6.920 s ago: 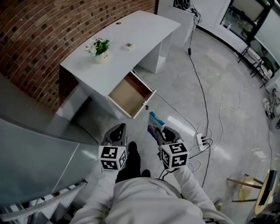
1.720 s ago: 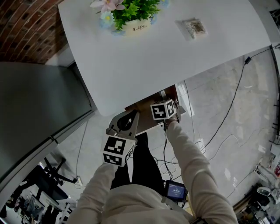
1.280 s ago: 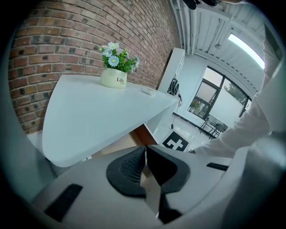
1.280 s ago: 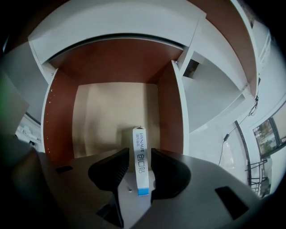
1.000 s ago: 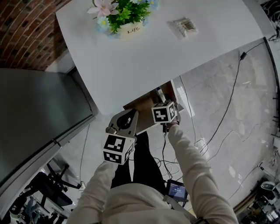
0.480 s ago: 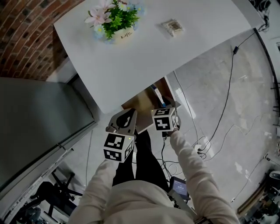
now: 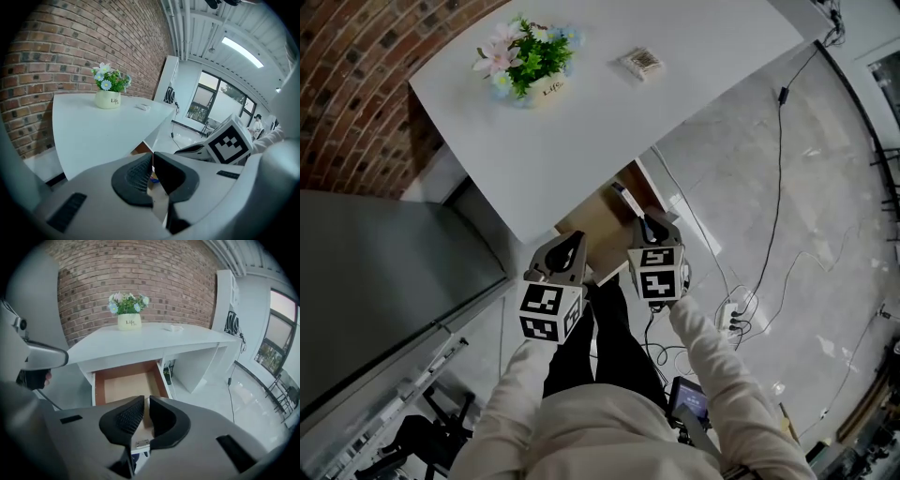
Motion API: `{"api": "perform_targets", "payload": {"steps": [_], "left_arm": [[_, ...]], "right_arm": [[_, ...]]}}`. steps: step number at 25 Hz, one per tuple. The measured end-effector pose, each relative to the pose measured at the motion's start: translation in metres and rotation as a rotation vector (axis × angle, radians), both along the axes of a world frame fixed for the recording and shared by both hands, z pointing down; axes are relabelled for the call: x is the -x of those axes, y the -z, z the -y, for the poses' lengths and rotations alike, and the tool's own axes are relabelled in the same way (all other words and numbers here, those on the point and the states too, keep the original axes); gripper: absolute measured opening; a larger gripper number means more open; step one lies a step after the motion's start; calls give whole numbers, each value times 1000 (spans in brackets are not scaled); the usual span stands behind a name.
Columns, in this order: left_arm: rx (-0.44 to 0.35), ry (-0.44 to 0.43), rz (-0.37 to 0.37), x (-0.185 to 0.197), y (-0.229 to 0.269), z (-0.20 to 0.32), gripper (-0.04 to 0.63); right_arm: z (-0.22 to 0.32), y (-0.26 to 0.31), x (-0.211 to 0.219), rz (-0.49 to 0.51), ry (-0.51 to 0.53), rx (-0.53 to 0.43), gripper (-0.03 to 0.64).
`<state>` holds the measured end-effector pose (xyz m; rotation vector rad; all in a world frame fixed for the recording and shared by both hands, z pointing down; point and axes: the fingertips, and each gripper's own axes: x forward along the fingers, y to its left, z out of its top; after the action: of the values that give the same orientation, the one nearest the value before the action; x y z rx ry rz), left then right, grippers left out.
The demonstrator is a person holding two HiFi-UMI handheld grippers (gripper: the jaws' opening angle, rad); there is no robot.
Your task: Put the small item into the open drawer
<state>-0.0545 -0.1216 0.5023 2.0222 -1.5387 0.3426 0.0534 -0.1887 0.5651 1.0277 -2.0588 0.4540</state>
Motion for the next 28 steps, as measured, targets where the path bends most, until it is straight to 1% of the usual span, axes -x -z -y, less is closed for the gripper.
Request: {"api": "perform_targets", "payload": {"steps": [13, 22, 28], "left_arm": [[-40, -77, 19, -5, 24, -20, 28], [-65, -134, 43, -6, 36, -31, 28], [-82, -160, 44, -12, 46, -38, 28]], "right_arm": [[-45, 72, -6, 146, -88, -66, 33], [-79, 102, -22, 200, -144, -86, 28], [-94, 127, -36, 251, -200, -131, 28]]}}
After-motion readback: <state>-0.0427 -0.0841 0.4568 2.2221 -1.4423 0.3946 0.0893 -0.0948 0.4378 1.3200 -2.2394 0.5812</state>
